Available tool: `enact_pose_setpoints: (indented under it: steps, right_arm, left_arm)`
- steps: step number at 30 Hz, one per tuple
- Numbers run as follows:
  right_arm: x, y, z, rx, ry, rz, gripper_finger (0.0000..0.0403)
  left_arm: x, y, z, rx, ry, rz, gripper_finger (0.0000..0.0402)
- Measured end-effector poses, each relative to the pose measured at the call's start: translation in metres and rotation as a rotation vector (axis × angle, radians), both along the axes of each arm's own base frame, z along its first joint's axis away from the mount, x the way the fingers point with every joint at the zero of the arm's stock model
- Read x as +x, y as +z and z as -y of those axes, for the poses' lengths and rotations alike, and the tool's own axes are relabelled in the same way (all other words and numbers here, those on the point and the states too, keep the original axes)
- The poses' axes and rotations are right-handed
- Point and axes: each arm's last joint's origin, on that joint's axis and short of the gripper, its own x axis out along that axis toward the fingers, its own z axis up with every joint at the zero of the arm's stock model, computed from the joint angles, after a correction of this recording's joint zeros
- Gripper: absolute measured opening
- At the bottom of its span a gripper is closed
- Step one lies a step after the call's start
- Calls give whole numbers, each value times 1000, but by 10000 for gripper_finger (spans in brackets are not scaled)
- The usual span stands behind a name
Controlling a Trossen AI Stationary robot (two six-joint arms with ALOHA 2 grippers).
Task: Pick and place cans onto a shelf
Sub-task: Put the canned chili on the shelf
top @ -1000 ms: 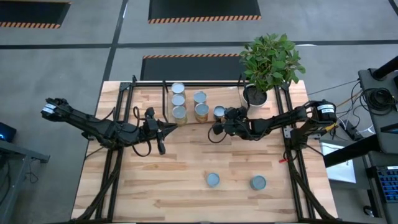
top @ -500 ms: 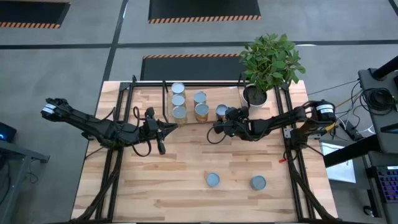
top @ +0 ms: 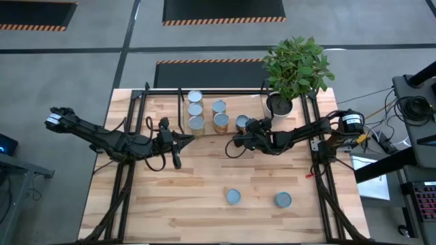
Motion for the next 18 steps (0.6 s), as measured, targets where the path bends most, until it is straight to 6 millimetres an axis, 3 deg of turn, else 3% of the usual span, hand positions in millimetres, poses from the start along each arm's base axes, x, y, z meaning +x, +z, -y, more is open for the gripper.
enact_pose_setpoints:
  steps: [18]
  right_arm:
    - [12,27,0,-51,26,15,308]
  left_arm:
    - [0,0,0,0,0,0,15]
